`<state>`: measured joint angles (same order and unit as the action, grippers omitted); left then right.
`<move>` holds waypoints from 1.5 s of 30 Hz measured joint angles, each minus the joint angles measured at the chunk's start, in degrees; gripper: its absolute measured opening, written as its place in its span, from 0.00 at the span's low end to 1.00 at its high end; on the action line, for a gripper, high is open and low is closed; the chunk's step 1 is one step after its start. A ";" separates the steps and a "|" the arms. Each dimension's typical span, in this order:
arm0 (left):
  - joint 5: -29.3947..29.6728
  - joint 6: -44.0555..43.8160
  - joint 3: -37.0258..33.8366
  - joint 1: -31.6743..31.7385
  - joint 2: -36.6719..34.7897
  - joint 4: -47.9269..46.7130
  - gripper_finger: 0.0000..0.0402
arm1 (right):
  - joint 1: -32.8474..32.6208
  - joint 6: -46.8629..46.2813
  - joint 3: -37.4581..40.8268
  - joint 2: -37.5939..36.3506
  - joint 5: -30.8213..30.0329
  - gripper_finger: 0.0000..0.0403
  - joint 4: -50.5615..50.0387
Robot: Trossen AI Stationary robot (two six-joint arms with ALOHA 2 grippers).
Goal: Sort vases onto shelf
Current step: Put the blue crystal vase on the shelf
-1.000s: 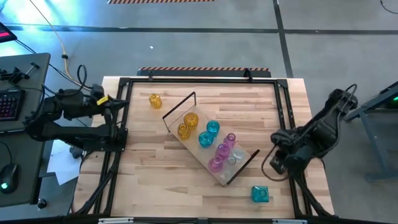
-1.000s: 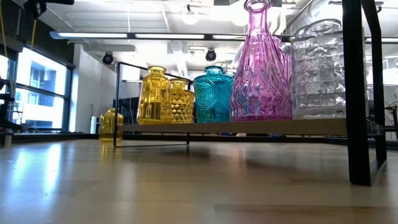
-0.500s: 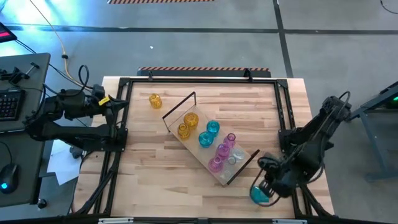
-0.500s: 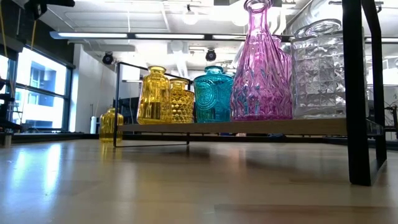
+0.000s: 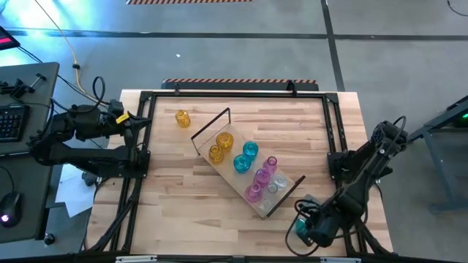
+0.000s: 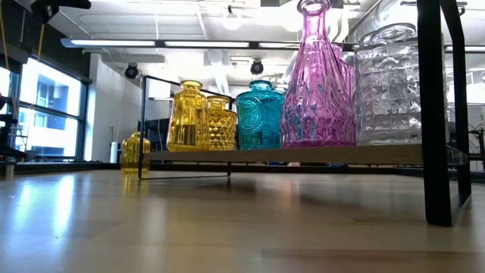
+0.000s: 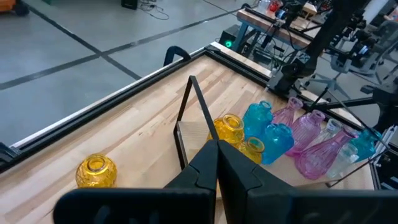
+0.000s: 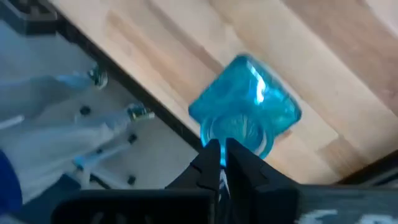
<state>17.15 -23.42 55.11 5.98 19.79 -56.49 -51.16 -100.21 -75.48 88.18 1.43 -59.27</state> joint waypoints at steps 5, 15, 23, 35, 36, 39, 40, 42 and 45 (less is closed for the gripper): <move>-0.02 -0.29 0.00 0.00 -0.02 0.00 0.00 | -0.19 -1.66 0.02 -0.02 -1.33 0.11 -0.44; -0.04 -0.52 0.00 0.00 0.00 -1.72 0.00 | -3.05 -6.29 0.00 -0.02 -2.29 0.32 -3.43; -0.05 -0.86 0.01 -0.02 -0.01 -2.38 0.00 | -4.17 -9.48 3.77 -0.04 -3.15 0.40 1.06; -0.07 -2.05 0.02 -0.02 0.00 -2.40 0.00 | -3.21 -9.52 11.52 -0.43 -4.54 0.41 10.30; -0.07 -2.05 0.02 -0.02 0.00 -2.40 0.00 | -3.21 -10.06 12.21 -0.43 -4.58 0.41 11.83; -0.07 -2.04 0.02 -0.02 -0.01 -2.40 0.00 | -3.24 -11.71 14.33 -0.08 -4.92 0.40 14.62; -0.07 -2.03 0.02 -0.02 0.00 -2.43 0.00 | -3.21 -11.92 14.86 -0.06 -4.84 0.39 15.31; -0.07 -2.03 0.04 -0.02 -0.01 -2.43 0.00 | -3.15 -12.05 15.51 -0.08 -4.74 0.35 17.36; -0.07 -2.01 0.04 -0.02 0.00 -2.43 0.00 | -2.86 -11.89 15.63 -0.08 -4.68 0.25 17.66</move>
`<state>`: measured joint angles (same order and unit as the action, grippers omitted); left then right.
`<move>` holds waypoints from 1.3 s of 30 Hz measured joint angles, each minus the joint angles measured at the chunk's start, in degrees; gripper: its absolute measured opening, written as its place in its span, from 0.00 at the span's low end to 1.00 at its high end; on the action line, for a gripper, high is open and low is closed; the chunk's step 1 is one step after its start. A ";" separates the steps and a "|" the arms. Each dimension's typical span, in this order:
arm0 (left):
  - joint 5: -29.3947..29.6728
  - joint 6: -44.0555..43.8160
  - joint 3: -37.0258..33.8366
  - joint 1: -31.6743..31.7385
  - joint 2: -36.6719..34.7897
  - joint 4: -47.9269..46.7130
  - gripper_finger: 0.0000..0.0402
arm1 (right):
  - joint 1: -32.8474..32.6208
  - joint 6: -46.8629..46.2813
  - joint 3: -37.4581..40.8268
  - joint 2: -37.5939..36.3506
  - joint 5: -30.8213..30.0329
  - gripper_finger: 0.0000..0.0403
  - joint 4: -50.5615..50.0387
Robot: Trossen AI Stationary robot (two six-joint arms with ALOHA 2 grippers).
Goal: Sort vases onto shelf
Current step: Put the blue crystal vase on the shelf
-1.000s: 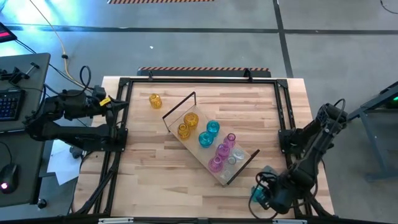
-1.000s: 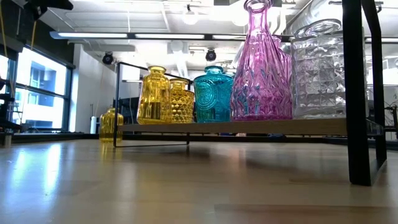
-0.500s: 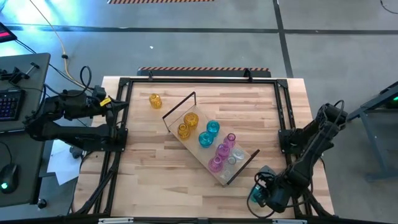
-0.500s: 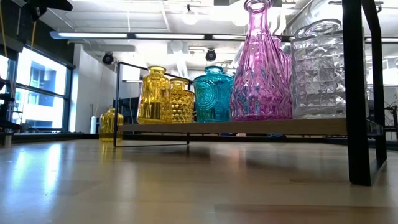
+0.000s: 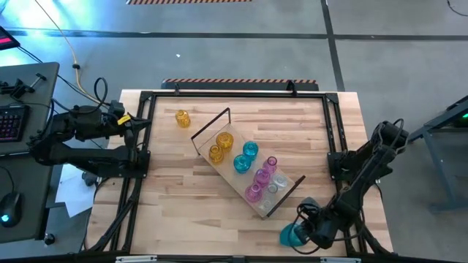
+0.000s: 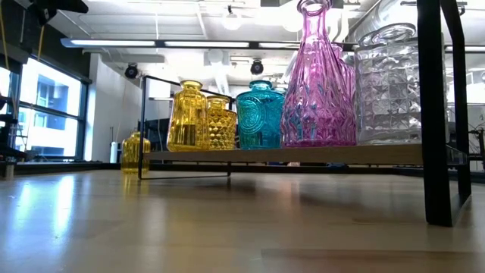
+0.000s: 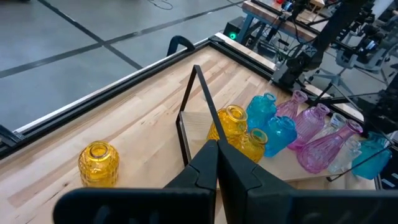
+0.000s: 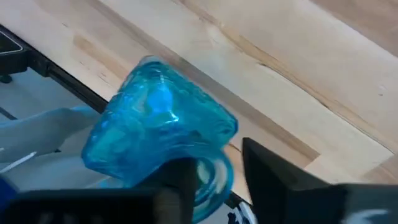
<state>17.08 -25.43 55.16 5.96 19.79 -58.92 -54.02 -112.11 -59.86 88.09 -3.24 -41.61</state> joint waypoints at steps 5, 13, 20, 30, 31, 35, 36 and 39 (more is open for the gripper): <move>0.02 0.00 0.00 0.00 0.00 0.00 0.00 | 0.38 1.94 -0.03 -0.07 0.04 0.05 1.59; 0.02 0.04 0.00 0.00 -0.01 0.00 0.00 | 2.13 2.59 -1.51 0.20 0.24 0.04 3.20; 0.02 0.17 0.00 0.00 0.00 0.00 0.00 | 5.00 6.94 -6.46 0.20 -1.16 0.03 1.44; 0.02 1.11 0.00 0.00 -0.01 -0.02 0.00 | 8.61 16.11 -15.41 2.18 -1.12 0.02 2.84; 0.03 1.14 0.00 0.01 0.00 -0.02 0.00 | 8.96 17.26 -16.84 2.99 -1.01 0.02 3.06; 0.02 2.11 0.00 0.00 0.00 -0.04 0.00 | 10.35 22.28 -23.81 7.27 -0.94 0.02 3.20; 0.02 2.19 0.00 0.00 -0.02 -0.04 0.00 | 10.77 23.73 -25.80 8.49 -1.01 0.02 3.20; 0.02 2.15 0.00 0.01 -0.01 -0.04 0.00 | 12.35 28.20 -32.15 12.40 -1.47 0.02 1.89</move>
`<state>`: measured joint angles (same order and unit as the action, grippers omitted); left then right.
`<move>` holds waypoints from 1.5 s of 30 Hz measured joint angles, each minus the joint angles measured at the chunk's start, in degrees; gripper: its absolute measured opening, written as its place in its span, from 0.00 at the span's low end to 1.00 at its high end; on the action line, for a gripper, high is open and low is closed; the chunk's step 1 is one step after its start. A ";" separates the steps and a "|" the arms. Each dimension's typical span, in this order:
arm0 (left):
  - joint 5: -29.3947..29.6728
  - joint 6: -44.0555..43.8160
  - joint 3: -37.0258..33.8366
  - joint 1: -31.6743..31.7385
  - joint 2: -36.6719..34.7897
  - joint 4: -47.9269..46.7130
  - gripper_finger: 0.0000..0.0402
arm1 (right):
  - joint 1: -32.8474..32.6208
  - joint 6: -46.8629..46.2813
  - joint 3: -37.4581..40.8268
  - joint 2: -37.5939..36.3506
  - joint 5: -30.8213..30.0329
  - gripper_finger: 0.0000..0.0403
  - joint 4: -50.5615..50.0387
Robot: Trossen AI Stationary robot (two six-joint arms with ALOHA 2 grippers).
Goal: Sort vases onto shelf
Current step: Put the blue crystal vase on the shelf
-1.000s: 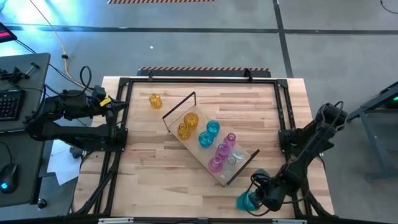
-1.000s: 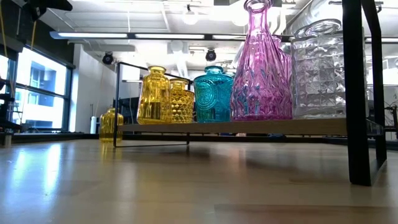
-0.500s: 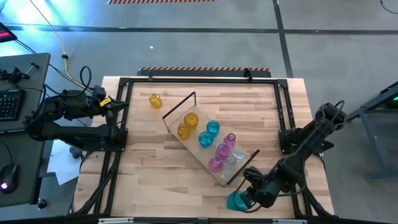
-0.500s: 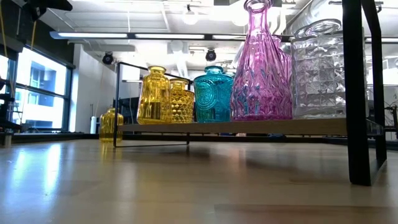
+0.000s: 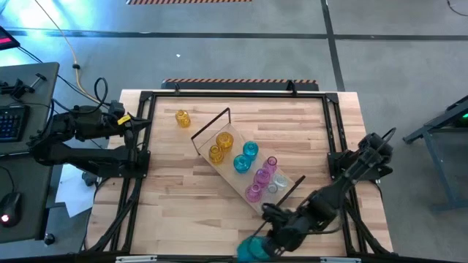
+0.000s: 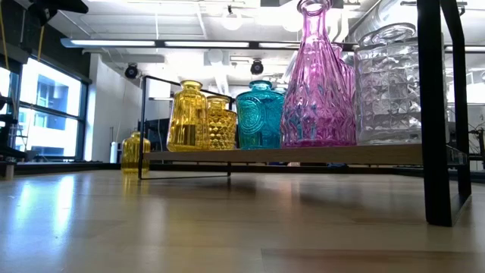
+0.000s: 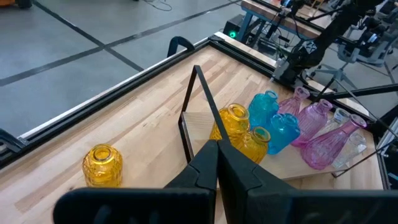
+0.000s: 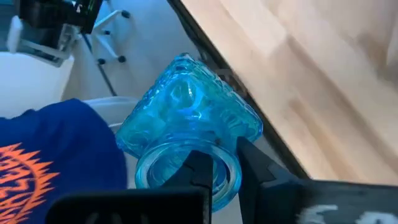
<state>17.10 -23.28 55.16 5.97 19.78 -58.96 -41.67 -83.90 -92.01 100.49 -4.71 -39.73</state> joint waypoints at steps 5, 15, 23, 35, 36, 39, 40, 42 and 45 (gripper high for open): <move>-4.31 -0.48 0.00 0.01 -0.01 -0.02 0.00 | 3.96 8.40 -12.60 6.91 -0.43 0.02 -6.47; -11.45 -0.60 0.00 -0.01 -0.01 -1.67 0.00 | 14.03 28.17 -39.73 19.56 1.59 0.02 -18.40; -13.37 -5.59 0.00 -0.01 -0.03 -2.97 0.00 | 20.98 37.28 -40.29 20.94 9.26 0.02 -26.89; -20.55 -13.45 -1.91 -0.03 0.64 4.43 0.00 | 27.77 54.93 -41.09 20.41 9.45 0.02 -36.30; -21.43 -13.71 -3.09 -0.03 0.79 6.93 0.00 | 28.32 56.26 -41.09 20.41 9.47 0.02 -36.85; -23.36 -15.00 -7.18 -0.20 1.84 15.42 0.00 | 29.80 59.77 -41.09 20.41 9.51 0.02 -38.08; -24.19 -15.16 -8.59 -0.46 2.41 16.81 0.00 | 30.21 60.84 -41.09 20.41 9.49 0.02 -38.87; -25.44 -15.27 -10.41 -1.80 3.80 17.77 0.00 | 30.90 62.44 -41.09 20.41 9.51 0.02 -39.43; -25.34 -14.54 -11.39 -5.31 5.71 17.31 0.00 | 31.58 64.44 -41.09 20.41 10.02 0.02 -40.34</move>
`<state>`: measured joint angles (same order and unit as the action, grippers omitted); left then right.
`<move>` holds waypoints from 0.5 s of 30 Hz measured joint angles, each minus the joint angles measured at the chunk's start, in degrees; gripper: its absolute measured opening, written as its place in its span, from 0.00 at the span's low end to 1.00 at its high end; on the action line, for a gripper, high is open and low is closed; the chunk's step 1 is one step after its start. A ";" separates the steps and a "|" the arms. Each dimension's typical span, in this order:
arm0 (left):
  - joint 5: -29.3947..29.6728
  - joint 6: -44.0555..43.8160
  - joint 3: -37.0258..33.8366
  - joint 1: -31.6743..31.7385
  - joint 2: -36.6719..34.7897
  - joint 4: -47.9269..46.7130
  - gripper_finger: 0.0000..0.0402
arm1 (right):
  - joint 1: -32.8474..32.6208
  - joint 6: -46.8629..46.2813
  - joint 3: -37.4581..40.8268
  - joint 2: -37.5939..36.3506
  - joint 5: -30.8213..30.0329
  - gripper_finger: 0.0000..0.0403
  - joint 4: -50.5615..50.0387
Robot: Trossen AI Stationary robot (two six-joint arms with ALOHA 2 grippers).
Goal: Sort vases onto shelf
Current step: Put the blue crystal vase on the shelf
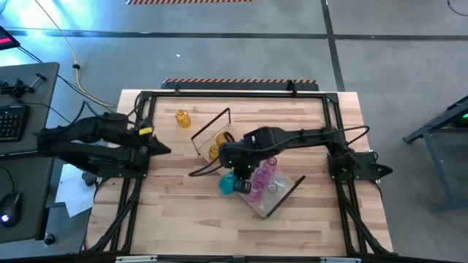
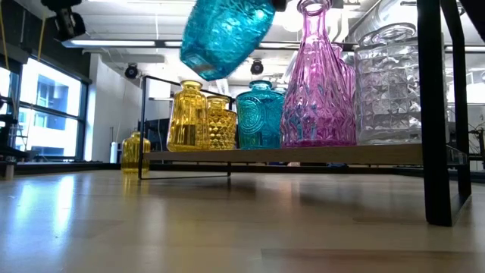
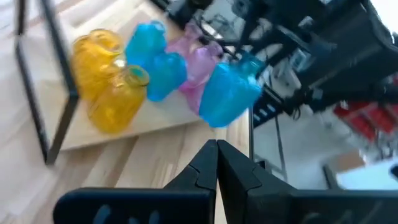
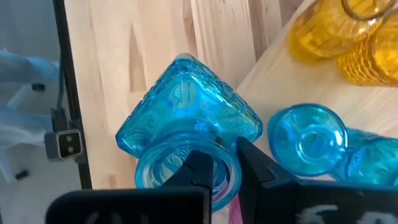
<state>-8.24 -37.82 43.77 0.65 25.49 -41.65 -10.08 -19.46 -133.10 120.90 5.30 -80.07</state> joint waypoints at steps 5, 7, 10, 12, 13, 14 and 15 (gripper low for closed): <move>4.29 6.28 1.22 -5.79 4.75 9.94 0.00 | 0.41 0.48 0.02 0.00 0.32 0.04 0.17; 4.52 8.58 2.87 -7.12 7.62 15.91 0.00 | 0.45 0.54 0.02 0.00 0.37 0.03 0.05; 4.63 11.71 6.49 -9.47 13.07 18.98 0.00 | 0.67 1.43 0.02 0.01 0.44 0.02 0.13; 6.06 13.94 9.13 -11.85 16.69 17.79 0.00 | 0.93 1.52 0.02 0.02 0.65 0.02 0.12; 8.00 14.91 10.19 -13.24 18.14 16.77 0.00 | 1.12 1.48 0.02 0.02 0.72 0.02 0.12; 10.11 15.62 11.19 -14.81 19.50 15.95 0.00 | 1.31 1.48 0.02 0.02 0.66 0.02 0.10; 12.69 16.09 11.93 -16.60 20.74 15.80 0.00 | 1.49 1.50 0.02 0.02 0.58 0.02 0.11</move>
<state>4.45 -21.73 55.70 -15.94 46.23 -25.86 -8.59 -17.96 -133.08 120.92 5.88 -79.96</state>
